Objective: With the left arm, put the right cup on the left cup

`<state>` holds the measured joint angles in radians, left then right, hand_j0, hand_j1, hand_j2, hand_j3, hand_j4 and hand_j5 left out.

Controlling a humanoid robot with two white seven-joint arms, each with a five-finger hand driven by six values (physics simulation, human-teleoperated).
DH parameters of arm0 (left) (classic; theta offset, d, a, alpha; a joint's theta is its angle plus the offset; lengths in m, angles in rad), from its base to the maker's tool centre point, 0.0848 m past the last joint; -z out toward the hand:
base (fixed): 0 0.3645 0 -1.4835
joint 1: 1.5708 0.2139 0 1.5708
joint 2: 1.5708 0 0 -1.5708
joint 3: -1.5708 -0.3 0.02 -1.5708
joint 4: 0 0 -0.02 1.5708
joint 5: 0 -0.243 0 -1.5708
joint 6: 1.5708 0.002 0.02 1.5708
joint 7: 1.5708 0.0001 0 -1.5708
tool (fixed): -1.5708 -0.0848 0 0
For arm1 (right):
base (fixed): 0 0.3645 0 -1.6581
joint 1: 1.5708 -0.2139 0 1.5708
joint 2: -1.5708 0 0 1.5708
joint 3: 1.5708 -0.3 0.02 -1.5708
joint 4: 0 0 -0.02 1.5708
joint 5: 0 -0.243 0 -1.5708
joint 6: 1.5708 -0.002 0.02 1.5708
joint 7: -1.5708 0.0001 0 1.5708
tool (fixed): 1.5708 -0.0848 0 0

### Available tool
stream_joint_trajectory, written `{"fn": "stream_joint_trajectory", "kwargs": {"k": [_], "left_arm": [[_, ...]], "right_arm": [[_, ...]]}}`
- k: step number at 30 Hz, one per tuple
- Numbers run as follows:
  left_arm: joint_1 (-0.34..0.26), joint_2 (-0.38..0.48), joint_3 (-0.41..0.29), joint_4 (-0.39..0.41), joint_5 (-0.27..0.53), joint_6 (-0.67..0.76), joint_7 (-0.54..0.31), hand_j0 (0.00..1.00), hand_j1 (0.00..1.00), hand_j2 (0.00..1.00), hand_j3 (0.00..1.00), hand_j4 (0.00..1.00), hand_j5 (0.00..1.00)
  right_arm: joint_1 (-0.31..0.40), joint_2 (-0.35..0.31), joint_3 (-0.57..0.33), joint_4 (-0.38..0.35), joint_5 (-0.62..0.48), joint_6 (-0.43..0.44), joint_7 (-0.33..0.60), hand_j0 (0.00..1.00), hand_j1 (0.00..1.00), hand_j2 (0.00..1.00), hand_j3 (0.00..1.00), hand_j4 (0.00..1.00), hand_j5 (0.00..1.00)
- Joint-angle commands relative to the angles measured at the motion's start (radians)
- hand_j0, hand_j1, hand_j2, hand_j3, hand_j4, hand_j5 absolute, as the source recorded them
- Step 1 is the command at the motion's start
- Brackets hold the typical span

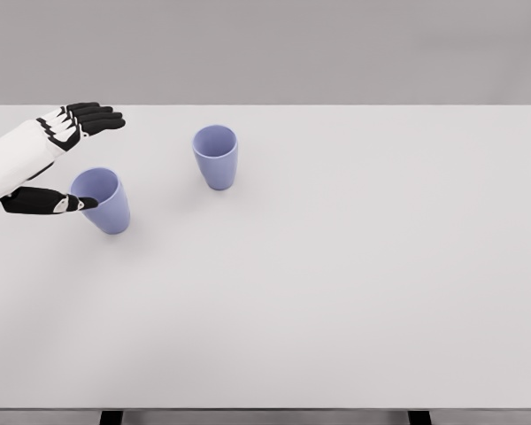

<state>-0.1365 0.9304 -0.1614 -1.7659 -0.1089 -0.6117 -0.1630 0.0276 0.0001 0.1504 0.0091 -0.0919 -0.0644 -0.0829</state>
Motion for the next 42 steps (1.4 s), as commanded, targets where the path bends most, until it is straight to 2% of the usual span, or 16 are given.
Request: {"fn": "stream_joint_trajectory", "kwargs": {"k": [1,15,17,20,21,22,24,26,30,31,34,35,37,39,41,42], "left_arm": [[0.000,0.004,-0.001,-0.001,0.008,0.001,0.000,1.00,1.00,1.00,1.00,1.00,1.00],[-0.003,0.028,-0.007,-0.010,0.058,0.001,-0.001,1.00,1.00,1.00,1.00,1.00,1.00],[-0.026,0.090,-0.015,-0.013,0.182,0.001,-0.067,1.00,1.00,1.00,1.00,1.00,1.00],[-0.044,0.099,-0.015,-0.021,0.245,0.001,-0.159,1.00,1.00,1.00,1.00,1.00,1.00],[-0.054,0.099,-0.015,-0.033,0.327,0.001,-0.286,1.00,1.00,1.00,1.00,1.00,1.00],[-0.101,0.082,-0.015,-0.035,0.411,0.001,-0.444,1.00,1.00,1.00,1.00,1.00,1.00],[-0.139,0.032,-0.015,-0.033,0.463,0.056,-0.448,1.00,1.00,1.00,1.00,1.00,1.00],[-0.254,-0.080,-0.015,-0.033,0.472,0.357,-0.448,1.00,1.00,1.00,1.00,1.00,1.00],[-0.255,-0.081,-0.015,-0.033,0.472,0.359,-0.448,1.00,1.00,1.00,1.00,1.00,1.00],[-0.390,-0.119,-0.105,-0.033,0.480,0.632,-0.448,1.00,1.00,1.00,1.00,1.00,1.00],[-0.397,-0.131,-0.122,-0.033,0.475,0.679,-0.448,1.00,1.00,1.00,1.00,1.00,1.00],[-0.429,-0.174,-0.122,-0.033,0.469,0.819,-0.448,1.00,1.00,1.00,1.00,1.00,1.00],[-0.451,-0.196,-0.124,-0.033,0.465,0.876,-0.448,1.00,1.00,1.00,1.00,1.00,1.00],[-0.495,-0.196,-0.208,-0.021,0.469,0.880,-0.448,1.00,1.00,1.00,1.00,1.00,1.00],[-0.573,-0.191,-0.356,0.035,0.472,0.880,-0.448,1.00,1.00,1.00,1.00,1.00,1.00],[-0.583,-0.191,-0.377,0.040,0.474,0.880,-0.448,1.00,1.00,1.00,1.00,1.00,1.00]], "right_arm": [[0.000,0.000,0.000,0.000,0.000,0.000,0.000,1.00,1.00,1.00,1.00,1.00,1.00],[0.000,0.000,0.000,0.000,0.000,0.000,0.000,1.00,1.00,1.00,1.00,1.00,1.00],[0.000,0.000,0.000,0.000,0.000,0.000,0.000,1.00,1.00,1.00,1.00,1.00,1.00],[0.000,0.000,0.000,0.000,0.000,0.000,0.000,1.00,1.00,1.00,1.00,1.00,1.00],[0.000,0.000,0.000,0.000,0.000,0.000,0.000,1.00,1.00,1.00,1.00,1.00,1.00],[0.000,0.000,0.000,0.000,0.000,0.000,0.000,1.00,1.00,1.00,1.00,1.00,1.00],[0.000,0.000,0.000,0.000,0.000,0.000,0.000,1.00,1.00,1.00,1.00,1.00,1.00],[0.000,0.000,0.000,0.000,0.000,0.000,0.000,1.00,1.00,1.00,1.00,1.00,1.00],[0.000,0.000,0.000,0.000,0.000,0.000,0.000,1.00,1.00,1.00,1.00,1.00,1.00],[0.000,0.000,0.000,0.000,0.000,0.000,0.000,1.00,1.00,1.00,1.00,1.00,1.00],[0.000,0.000,0.000,0.000,0.000,0.000,0.000,1.00,1.00,1.00,1.00,1.00,1.00],[0.000,0.000,0.000,0.000,0.000,0.000,0.000,1.00,1.00,1.00,1.00,1.00,1.00],[0.000,0.000,0.000,0.000,0.000,0.000,0.000,1.00,1.00,1.00,1.00,1.00,1.00],[0.000,0.000,0.000,0.000,0.000,0.000,0.000,1.00,1.00,1.00,1.00,1.00,1.00],[0.000,0.000,0.000,0.000,0.000,0.000,0.000,1.00,1.00,1.00,1.00,1.00,1.00],[0.000,0.000,0.000,0.000,0.000,0.000,0.000,1.00,1.00,1.00,1.00,1.00,1.00]]}}
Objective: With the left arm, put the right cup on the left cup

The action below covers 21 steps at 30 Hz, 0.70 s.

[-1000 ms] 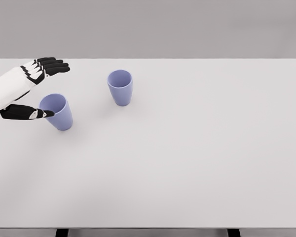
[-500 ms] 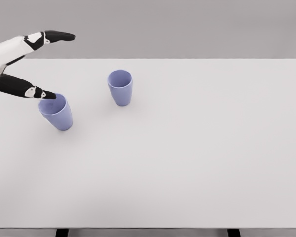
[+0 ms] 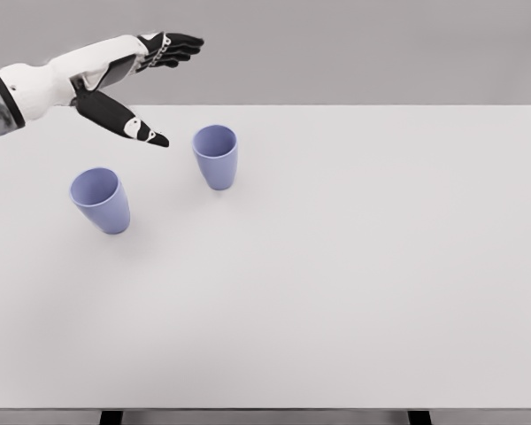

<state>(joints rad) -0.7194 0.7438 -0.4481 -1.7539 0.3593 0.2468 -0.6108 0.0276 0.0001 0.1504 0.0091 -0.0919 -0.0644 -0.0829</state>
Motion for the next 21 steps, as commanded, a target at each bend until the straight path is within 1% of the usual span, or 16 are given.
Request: {"fn": "stream_joint_trajectory", "kwargs": {"k": [1,2,5,8,9,10,11,13,14,16,18,21], "left_arm": [[0.000,-0.004,-0.090,0.028,0.006,0.022,0.000,1.00,1.00,1.00,1.00,1.00,1.00],[-0.028,-0.004,-0.144,0.034,0.006,0.022,0.000,1.00,1.00,1.00,1.00,1.00,1.00],[-0.040,-0.004,-0.156,0.037,-0.003,0.020,0.000,1.00,1.00,1.00,1.00,1.00,1.00],[-0.040,-0.004,-0.156,0.037,-0.003,0.020,0.000,1.00,1.00,1.00,1.00,1.00,1.00],[-0.069,-0.011,-0.173,0.066,-0.066,0.015,0.000,1.00,1.00,1.00,1.00,1.00,1.00],[-0.074,-0.012,-0.175,0.071,-0.066,0.017,0.000,1.00,1.00,1.00,1.00,1.00,1.00],[-0.092,-0.012,-0.190,0.083,-0.063,0.019,0.000,1.00,1.00,1.00,1.00,1.00,1.00],[-0.092,-0.012,-0.190,0.083,-0.063,0.019,0.000,1.00,1.00,1.00,1.00,1.00,1.00],[-0.104,-0.044,-0.208,0.138,-0.066,0.020,0.000,1.00,1.00,1.00,1.00,1.00,1.00],[-0.115,-0.056,-0.234,0.160,-0.066,0.022,0.000,1.00,1.00,1.00,1.00,1.00,1.00],[-0.118,-0.078,-0.238,0.189,-0.066,0.020,0.000,1.00,1.00,1.00,1.00,1.00,1.00],[-0.120,-0.089,-0.238,0.212,-0.066,0.020,0.000,1.00,1.00,1.00,1.00,1.00,1.00]], "right_arm": [[0.000,0.000,0.000,0.000,0.000,0.000,0.000,1.00,1.00,1.00,1.00,1.00,1.00],[0.000,0.000,0.000,0.000,0.000,0.000,0.000,1.00,1.00,1.00,1.00,1.00,1.00],[0.000,0.000,0.000,0.000,0.000,0.000,0.000,1.00,1.00,1.00,1.00,1.00,1.00],[0.000,0.000,0.000,0.000,0.000,0.000,0.000,1.00,1.00,1.00,1.00,1.00,1.00],[0.000,0.000,0.000,0.000,0.000,0.000,0.000,1.00,1.00,1.00,1.00,1.00,1.00],[0.000,0.000,0.000,0.000,0.000,0.000,0.000,1.00,1.00,1.00,1.00,1.00,1.00],[0.000,0.000,0.000,0.000,0.000,0.000,0.000,1.00,1.00,1.00,1.00,1.00,1.00],[0.000,0.000,0.000,0.000,0.000,0.000,0.000,1.00,1.00,1.00,1.00,1.00,1.00],[0.000,0.000,0.000,0.000,0.000,0.000,0.000,1.00,1.00,1.00,1.00,1.00,1.00],[0.000,0.000,0.000,0.000,0.000,0.000,0.000,1.00,1.00,1.00,1.00,1.00,1.00],[0.000,0.000,0.000,0.000,0.000,0.000,0.000,1.00,1.00,1.00,1.00,1.00,1.00],[0.000,0.000,0.000,0.000,0.000,0.000,0.000,1.00,1.00,1.00,1.00,1.00,1.00]]}}
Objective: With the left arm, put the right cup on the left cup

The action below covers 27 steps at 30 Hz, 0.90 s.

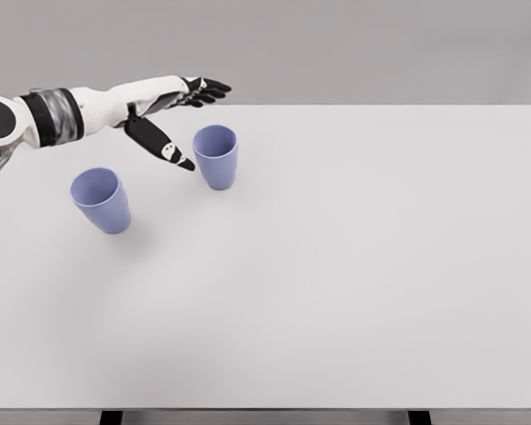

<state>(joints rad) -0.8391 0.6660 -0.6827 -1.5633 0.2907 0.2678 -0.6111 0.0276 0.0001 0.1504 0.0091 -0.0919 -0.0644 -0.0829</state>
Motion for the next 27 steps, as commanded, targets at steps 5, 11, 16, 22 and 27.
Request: {"fn": "stream_joint_trajectory", "kwargs": {"k": [5,11,16,22,27], "left_arm": [[-0.011,-0.057,-0.024,0.095,-0.021,-0.001,0.000,1.00,1.00,1.00,1.00,1.00,1.00],[-0.028,-0.083,-0.032,0.152,-0.036,0.001,0.000,1.00,1.00,1.00,1.00,1.00,1.00],[-0.029,-0.098,-0.032,0.184,-0.047,0.001,0.000,1.00,1.00,1.00,1.00,1.00,1.00],[-0.029,-0.120,-0.035,0.224,-0.050,-0.001,0.000,1.00,1.00,1.00,1.00,1.00,1.00],[-0.031,-0.126,-0.038,0.244,-0.050,0.001,0.000,1.00,1.00,1.00,1.00,1.00,1.00]], "right_arm": [[0.000,0.000,0.000,0.000,0.000,0.000,0.000,1.00,1.00,1.00,1.00,1.00,1.00],[0.000,0.000,0.000,0.000,0.000,0.000,0.000,1.00,1.00,1.00,1.00,1.00,1.00],[0.000,0.000,0.000,0.000,0.000,0.000,0.000,1.00,1.00,1.00,1.00,1.00,1.00],[0.000,0.000,0.000,0.000,0.000,0.000,0.000,1.00,1.00,1.00,1.00,1.00,1.00],[0.000,0.000,0.000,0.000,0.000,0.000,0.000,1.00,1.00,1.00,1.00,1.00,1.00]]}}
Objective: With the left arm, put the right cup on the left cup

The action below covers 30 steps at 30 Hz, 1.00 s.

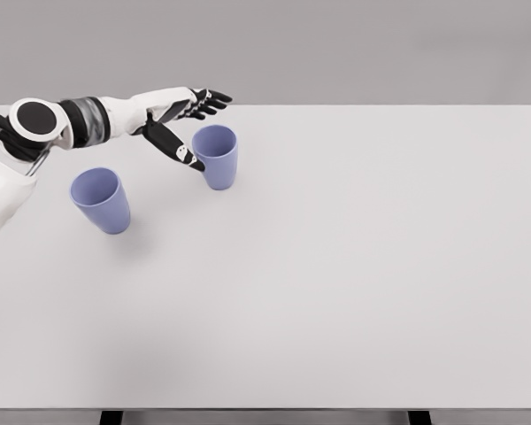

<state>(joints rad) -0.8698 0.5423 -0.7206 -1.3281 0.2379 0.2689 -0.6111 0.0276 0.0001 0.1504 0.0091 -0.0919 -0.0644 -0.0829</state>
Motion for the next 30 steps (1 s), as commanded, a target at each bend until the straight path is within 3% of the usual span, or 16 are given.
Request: {"fn": "stream_joint_trajectory", "kwargs": {"k": [1,30], "left_arm": [[0.000,-0.004,-0.002,0.010,0.003,-0.002,0.000,1.00,1.00,1.00,1.00,1.00,1.00],[-0.015,-0.047,-0.014,0.090,-0.005,-0.002,0.000,1.00,1.00,1.00,1.00,1.00,1.00]], "right_arm": [[0.000,0.000,0.000,0.000,0.000,0.000,0.000,1.00,1.00,1.00,1.00,1.00,1.00],[0.000,0.000,0.000,0.000,0.000,0.000,0.000,1.00,1.00,1.00,1.00,1.00,1.00]]}}
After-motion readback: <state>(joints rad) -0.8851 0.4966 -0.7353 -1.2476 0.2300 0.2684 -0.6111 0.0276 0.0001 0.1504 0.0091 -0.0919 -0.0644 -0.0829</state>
